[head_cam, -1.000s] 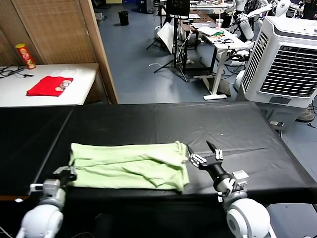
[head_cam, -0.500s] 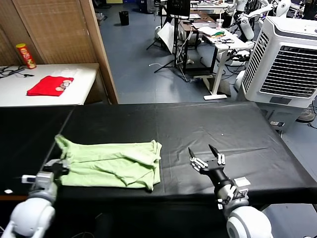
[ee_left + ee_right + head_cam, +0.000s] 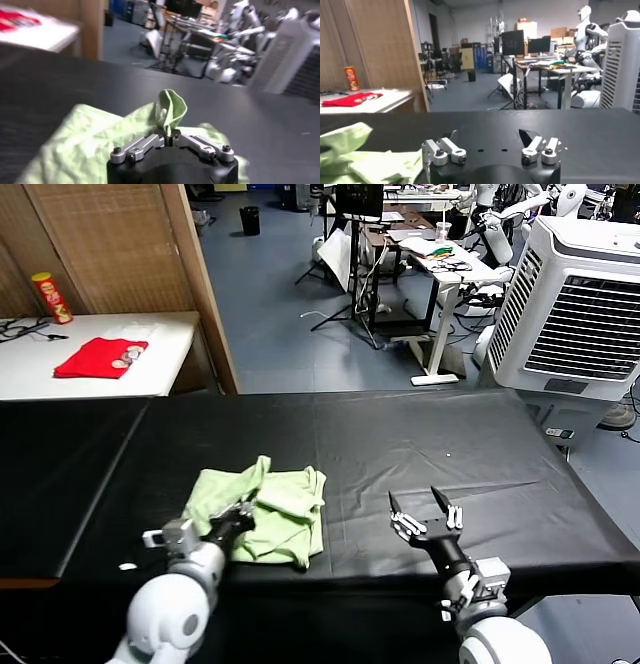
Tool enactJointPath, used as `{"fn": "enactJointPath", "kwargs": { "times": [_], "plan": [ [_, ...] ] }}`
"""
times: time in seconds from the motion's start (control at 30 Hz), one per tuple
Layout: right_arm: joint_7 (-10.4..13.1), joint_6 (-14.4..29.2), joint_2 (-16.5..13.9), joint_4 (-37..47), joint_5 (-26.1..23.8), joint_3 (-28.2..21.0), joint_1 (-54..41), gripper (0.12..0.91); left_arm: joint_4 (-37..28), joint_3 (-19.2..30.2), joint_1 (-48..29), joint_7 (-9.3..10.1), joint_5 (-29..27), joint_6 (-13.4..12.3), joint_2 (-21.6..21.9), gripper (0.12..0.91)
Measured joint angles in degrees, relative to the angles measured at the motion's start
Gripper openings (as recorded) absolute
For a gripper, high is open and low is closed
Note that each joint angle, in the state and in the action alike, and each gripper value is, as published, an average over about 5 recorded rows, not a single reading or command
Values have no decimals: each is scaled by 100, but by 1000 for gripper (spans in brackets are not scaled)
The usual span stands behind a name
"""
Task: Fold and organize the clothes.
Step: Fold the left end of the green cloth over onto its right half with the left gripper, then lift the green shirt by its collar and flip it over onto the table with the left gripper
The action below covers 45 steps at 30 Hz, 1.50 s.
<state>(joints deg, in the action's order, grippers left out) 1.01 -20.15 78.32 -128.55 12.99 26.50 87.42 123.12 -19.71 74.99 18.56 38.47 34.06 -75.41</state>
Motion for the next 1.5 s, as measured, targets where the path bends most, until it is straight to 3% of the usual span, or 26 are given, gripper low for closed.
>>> {"fn": "enactJointPath", "kwargs": {
  "times": [0.43,0.53,0.67,0.83,0.93,1.03,1.23,1.5],
  "plan": [
    [-8,-19,5,233,-23,-137,-186,798,-253,233,-66,-29,-175,-197,-548,186],
    [-18,-108,3,321,13,-224,-284,798,-255,264,-52,-16,2,-224,-685,308],
    [-102,-317,-65,437,180,-431,-498,798,-117,221,-21,-3,463,-284,-800,526],
    [-218,-386,-176,713,146,-890,-941,798,-21,-66,-63,-407,362,-636,-497,761],
    [-248,-353,-153,973,-46,-1215,-1260,798,-120,-309,0,-698,-142,-925,-139,793],
    [-277,-285,-85,1274,-272,-1537,-1562,798,-274,-524,120,-861,-734,-1131,126,797],
    [-250,-252,65,1864,-767,-2016,-1875,798,-478,-783,338,-906,-1210,-1234,270,798],
    [8,-94,248,2202,-1928,-2209,-1839,798,-697,-985,406,-923,-1294,-1318,268,798]
  ]
}}
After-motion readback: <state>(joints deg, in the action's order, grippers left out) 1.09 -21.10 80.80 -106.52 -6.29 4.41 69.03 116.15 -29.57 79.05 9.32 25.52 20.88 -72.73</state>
